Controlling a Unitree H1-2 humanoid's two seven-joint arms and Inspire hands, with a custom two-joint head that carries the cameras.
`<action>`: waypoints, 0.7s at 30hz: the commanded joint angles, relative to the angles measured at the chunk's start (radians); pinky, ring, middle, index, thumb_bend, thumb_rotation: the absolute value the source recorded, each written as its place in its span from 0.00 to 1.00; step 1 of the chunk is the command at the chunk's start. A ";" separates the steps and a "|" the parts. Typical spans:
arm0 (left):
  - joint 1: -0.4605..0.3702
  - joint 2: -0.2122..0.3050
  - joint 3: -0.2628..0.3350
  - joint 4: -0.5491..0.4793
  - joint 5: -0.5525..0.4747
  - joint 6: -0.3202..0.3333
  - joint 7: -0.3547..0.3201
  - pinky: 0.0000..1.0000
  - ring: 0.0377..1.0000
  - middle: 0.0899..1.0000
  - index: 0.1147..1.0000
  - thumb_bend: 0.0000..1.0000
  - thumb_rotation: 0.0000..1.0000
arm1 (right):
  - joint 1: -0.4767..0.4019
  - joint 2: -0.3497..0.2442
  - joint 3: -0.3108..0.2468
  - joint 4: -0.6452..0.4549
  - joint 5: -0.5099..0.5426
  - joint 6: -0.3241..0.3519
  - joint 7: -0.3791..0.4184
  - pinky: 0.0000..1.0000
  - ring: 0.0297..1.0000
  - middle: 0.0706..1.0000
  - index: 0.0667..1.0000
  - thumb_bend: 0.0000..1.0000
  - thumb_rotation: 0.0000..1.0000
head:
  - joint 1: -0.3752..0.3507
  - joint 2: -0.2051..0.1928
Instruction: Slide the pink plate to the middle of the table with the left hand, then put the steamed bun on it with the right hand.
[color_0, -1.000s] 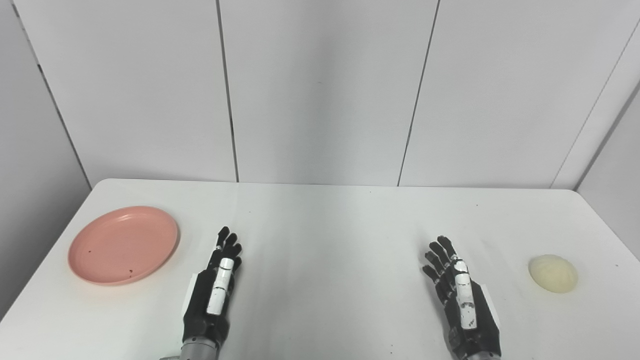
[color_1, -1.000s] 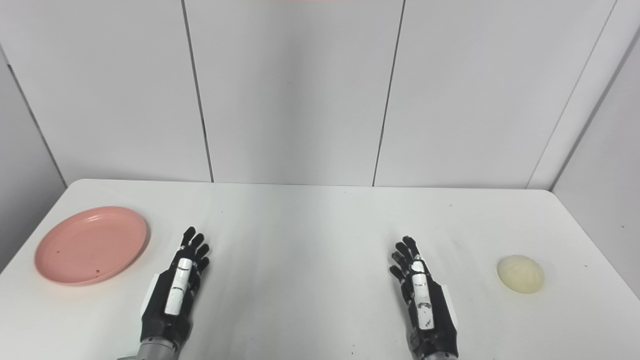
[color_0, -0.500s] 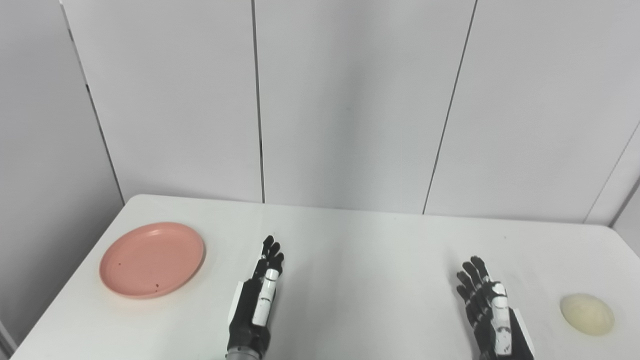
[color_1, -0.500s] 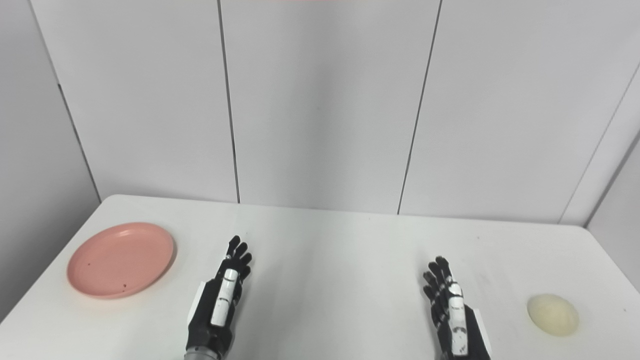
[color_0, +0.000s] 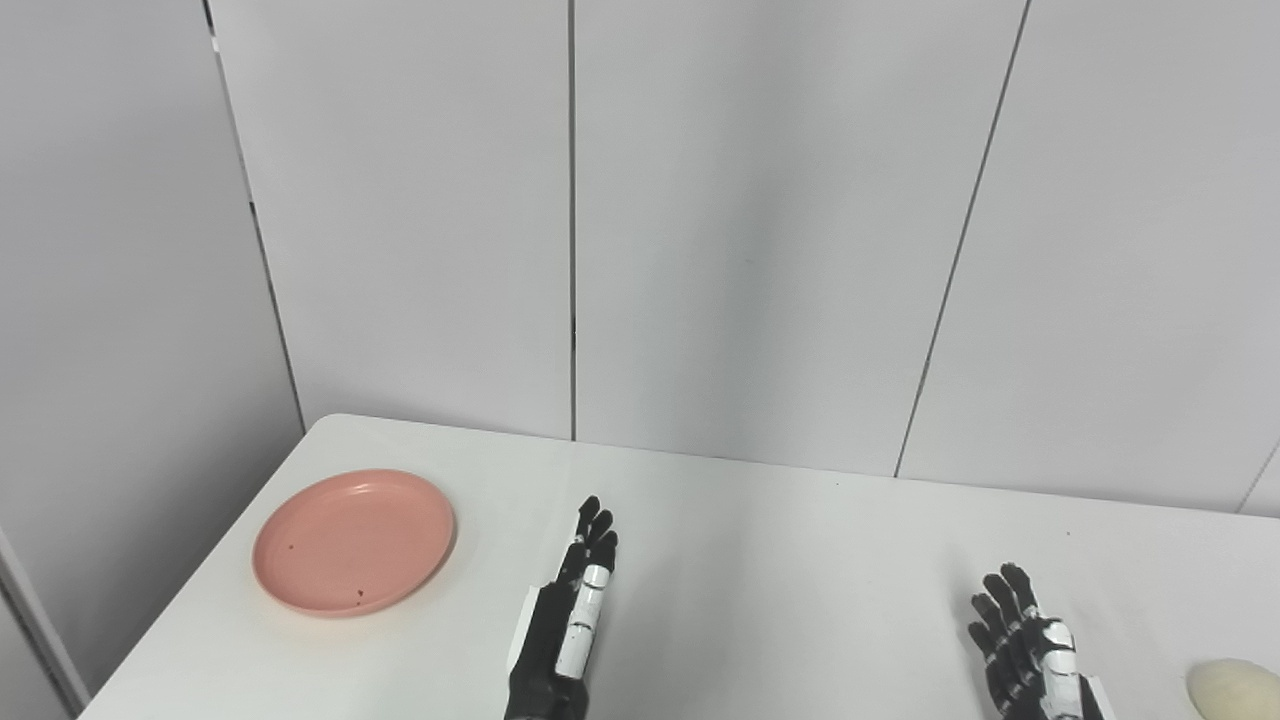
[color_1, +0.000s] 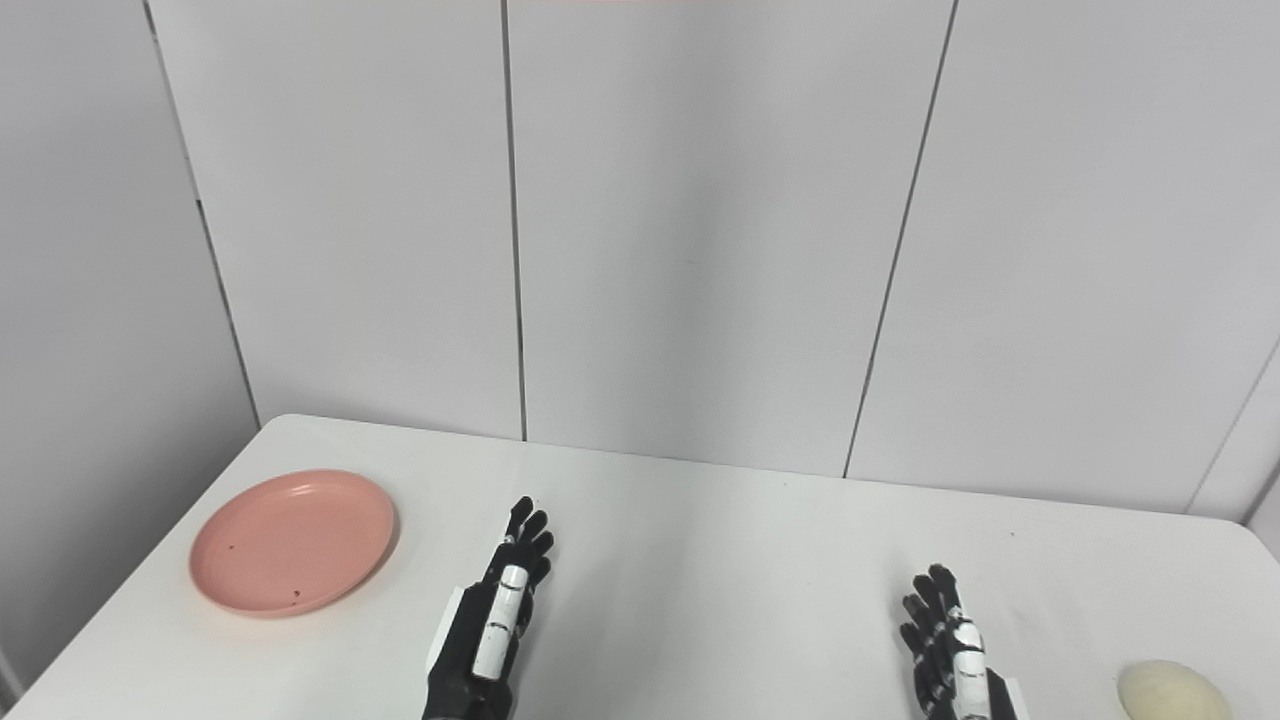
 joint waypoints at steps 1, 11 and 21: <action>0.040 -0.003 -0.001 0.055 -0.004 -0.030 -0.002 1.00 0.99 0.99 1.00 0.60 0.91 | 0.066 0.000 -0.007 0.071 0.000 -0.029 0.010 1.00 0.98 0.97 0.98 0.72 1.00 | -0.004 0.005; 0.053 0.002 -0.007 -0.025 -0.003 -0.033 -0.011 1.00 0.97 0.97 1.00 0.62 0.91 | 0.081 0.009 -0.009 0.033 -0.002 -0.011 -0.001 1.00 0.97 0.96 0.97 0.73 1.00 | -0.009 0.030; 0.023 0.017 0.022 -0.238 -0.065 0.060 -0.015 0.97 0.93 0.92 0.90 0.81 0.88 | 0.100 0.012 -0.011 -0.019 0.005 0.025 -0.011 1.00 0.97 0.96 0.97 0.75 1.00 | -0.018 0.043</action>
